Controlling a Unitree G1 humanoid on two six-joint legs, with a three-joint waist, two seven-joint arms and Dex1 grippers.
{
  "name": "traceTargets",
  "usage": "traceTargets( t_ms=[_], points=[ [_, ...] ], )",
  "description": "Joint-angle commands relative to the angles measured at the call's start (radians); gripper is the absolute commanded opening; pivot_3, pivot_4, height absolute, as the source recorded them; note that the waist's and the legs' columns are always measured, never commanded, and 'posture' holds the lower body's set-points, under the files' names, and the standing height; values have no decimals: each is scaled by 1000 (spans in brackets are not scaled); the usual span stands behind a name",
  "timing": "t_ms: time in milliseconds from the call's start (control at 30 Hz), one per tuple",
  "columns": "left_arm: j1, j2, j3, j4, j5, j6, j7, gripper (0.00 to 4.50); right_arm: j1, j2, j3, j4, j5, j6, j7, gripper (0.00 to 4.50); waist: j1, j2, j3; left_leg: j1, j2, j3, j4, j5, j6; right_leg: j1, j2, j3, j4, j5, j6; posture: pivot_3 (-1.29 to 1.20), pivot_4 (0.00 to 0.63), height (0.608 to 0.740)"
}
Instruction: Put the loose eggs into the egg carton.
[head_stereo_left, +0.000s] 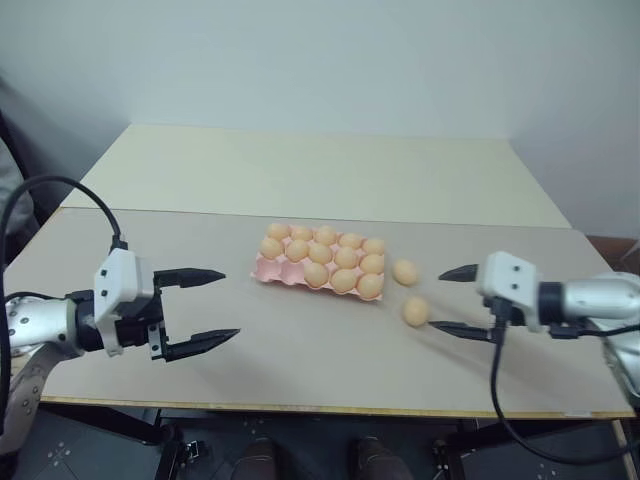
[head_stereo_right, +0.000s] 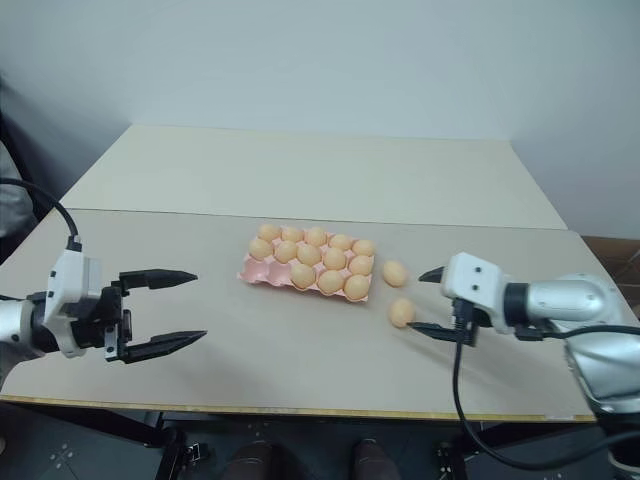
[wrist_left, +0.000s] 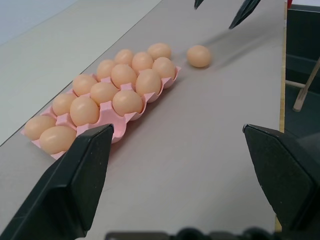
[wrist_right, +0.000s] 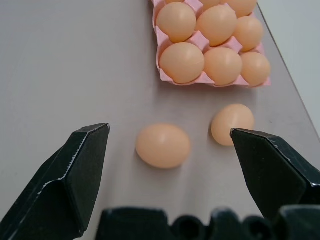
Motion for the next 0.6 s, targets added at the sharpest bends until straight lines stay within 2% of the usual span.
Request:
traceTargets(
  t_ms=[33, 267, 600],
  points=[
    [-19, 8, 8, -15, -14, -10, -5, 4500, -48, 31, 63, 59, -49, -45, -14, 4467, 1, 0, 0, 0, 0, 0, 0, 0, 0, 0, 0, 0, 0, 0, 0, 0, 150, 740],
    [-6, 6, 17, -28, -17, -7, -8, 4500, -121, 95, 151, 183, -129, -73, -44, 4467, 3, 0, 0, -1, 0, 0, 0, 0, 0, 0, 0, 0, 0, 0, 0, 0, 150, 740],
    [33, 5, 37, -36, -6, -10, 0, 4500, -132, 119, 168, 253, -145, -70, -28, 4467, 3, 0, 0, 0, 0, 0, 0, 0, 0, 0, 0, 0, 0, 0, 0, 0, 150, 740]
  ],
)
